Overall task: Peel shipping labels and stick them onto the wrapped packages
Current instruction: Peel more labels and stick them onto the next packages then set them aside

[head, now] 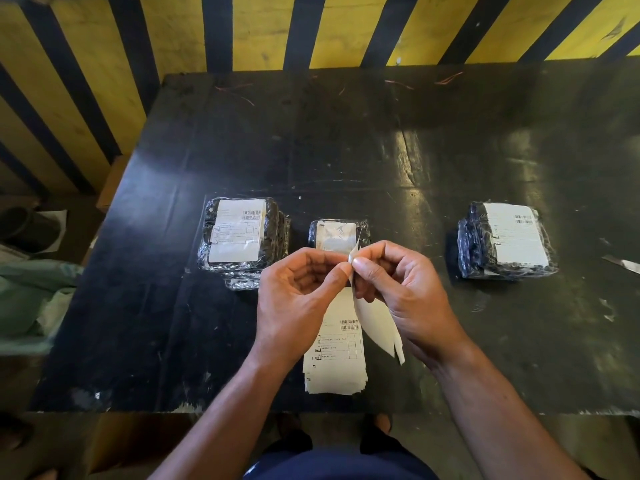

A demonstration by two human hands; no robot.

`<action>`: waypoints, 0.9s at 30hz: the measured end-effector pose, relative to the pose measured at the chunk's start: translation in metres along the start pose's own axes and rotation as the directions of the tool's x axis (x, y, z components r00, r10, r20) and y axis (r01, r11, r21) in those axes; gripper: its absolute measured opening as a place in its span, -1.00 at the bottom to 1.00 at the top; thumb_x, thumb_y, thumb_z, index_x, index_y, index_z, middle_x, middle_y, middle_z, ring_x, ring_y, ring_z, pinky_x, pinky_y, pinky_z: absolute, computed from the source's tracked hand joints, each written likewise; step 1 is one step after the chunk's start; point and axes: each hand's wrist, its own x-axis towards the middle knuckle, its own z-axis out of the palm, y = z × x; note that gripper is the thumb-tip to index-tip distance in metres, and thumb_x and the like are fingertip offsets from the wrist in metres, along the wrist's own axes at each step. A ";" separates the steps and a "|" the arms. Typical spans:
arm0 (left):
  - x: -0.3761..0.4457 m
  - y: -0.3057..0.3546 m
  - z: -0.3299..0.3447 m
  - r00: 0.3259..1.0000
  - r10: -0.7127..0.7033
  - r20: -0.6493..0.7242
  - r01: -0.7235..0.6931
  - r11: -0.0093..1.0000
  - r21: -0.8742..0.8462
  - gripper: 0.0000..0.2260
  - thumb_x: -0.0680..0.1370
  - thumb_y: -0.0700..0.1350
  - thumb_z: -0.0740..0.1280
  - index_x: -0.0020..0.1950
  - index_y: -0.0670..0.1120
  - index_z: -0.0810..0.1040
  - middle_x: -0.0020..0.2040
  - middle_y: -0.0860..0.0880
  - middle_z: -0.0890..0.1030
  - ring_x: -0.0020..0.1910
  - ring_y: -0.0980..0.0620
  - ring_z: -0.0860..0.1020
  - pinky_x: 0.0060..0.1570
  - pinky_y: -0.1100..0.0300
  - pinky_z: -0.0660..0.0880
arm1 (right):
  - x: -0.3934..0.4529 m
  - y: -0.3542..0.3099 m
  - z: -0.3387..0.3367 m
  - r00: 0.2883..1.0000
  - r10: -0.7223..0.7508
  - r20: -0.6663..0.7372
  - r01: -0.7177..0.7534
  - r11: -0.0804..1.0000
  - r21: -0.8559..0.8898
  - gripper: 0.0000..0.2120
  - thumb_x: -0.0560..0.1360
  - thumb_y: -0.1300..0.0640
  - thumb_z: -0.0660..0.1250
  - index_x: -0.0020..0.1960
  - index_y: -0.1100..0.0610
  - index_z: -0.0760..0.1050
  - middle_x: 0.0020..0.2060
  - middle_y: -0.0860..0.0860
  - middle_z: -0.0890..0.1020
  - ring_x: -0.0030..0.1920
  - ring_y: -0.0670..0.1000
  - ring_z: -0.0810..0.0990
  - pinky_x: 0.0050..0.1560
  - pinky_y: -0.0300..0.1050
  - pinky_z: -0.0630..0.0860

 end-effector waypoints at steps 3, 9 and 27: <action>-0.001 -0.002 0.000 1.000 0.019 -0.014 -0.019 0.999 0.037 -0.82 0.53 -0.08 0.50 0.09 -0.12 0.73 -0.04 -0.04 0.78 -0.02 -0.07 0.77 0.03 0.01 0.71 | 0.001 0.002 0.000 1.000 -0.009 -0.008 0.008 1.000 -0.013 -0.89 0.63 0.29 0.35 0.00 0.29 0.64 -0.31 0.08 0.65 -0.28 -0.02 0.58 -0.21 -0.24 0.55; -0.002 -0.007 0.002 0.999 0.042 -0.032 -0.039 0.994 0.099 -0.83 0.54 -0.08 0.51 0.10 -0.11 0.74 -0.05 -0.02 0.78 -0.03 -0.05 0.77 0.00 0.03 0.72 | 0.003 0.008 0.001 0.997 -0.032 -0.073 0.026 0.997 -0.079 -0.90 0.61 0.28 0.41 -0.04 0.31 0.63 -0.32 0.13 0.65 -0.30 0.00 0.58 -0.23 -0.21 0.56; 0.002 -0.010 0.009 0.991 -0.101 -0.089 0.103 0.994 0.024 -0.94 0.57 -0.19 0.50 0.01 -0.13 0.75 -0.14 -0.04 0.77 -0.15 0.04 0.75 -0.13 0.25 0.64 | 0.002 0.012 0.000 0.997 -0.014 -0.081 0.005 0.994 -0.109 -0.89 0.62 0.27 0.40 -0.03 0.31 0.63 -0.26 0.22 0.67 -0.27 0.00 0.61 -0.20 -0.22 0.58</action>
